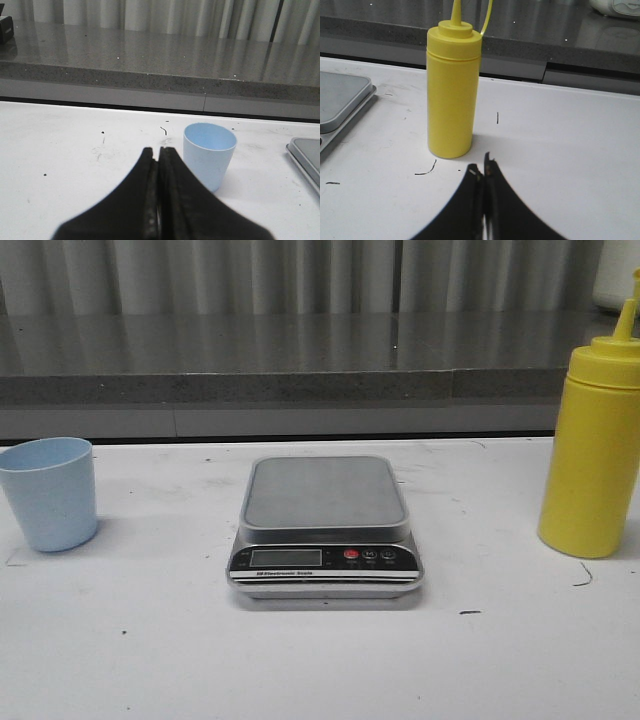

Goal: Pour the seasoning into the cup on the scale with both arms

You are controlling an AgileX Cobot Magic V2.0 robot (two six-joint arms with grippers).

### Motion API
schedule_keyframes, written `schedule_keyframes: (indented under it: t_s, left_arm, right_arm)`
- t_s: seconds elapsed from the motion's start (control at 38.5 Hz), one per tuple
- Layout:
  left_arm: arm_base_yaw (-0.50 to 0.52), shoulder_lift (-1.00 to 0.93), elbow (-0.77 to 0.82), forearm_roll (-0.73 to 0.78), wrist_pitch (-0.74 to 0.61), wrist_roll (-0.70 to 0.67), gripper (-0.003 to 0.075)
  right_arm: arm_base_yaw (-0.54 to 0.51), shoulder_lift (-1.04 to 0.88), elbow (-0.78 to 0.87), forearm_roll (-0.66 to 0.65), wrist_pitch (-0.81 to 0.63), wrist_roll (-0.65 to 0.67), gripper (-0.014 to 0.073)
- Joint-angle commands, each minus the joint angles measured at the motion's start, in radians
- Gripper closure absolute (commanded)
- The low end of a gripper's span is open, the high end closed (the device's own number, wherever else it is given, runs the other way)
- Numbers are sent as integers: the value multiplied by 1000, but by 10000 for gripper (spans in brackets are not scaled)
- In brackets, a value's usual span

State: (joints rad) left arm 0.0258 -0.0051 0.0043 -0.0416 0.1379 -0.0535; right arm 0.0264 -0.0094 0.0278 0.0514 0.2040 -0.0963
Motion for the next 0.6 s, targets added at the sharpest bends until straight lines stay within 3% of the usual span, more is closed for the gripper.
schedule_keyframes:
  t_s: [0.0, 0.31, 0.57]
  left_arm:
    - [4, -15, 25, -9, -81, -5, 740]
    - [4, -15, 25, -9, -101, -5, 740]
    - [4, -15, -7, -9, -341, -5, 740]
  right_arm:
    - [-1, -17, -7, -2, -76, -8, 695]
    - [-1, -17, -7, -2, -105, -8, 695]
    - [-1, -17, -96, -2, -151, -8, 695]
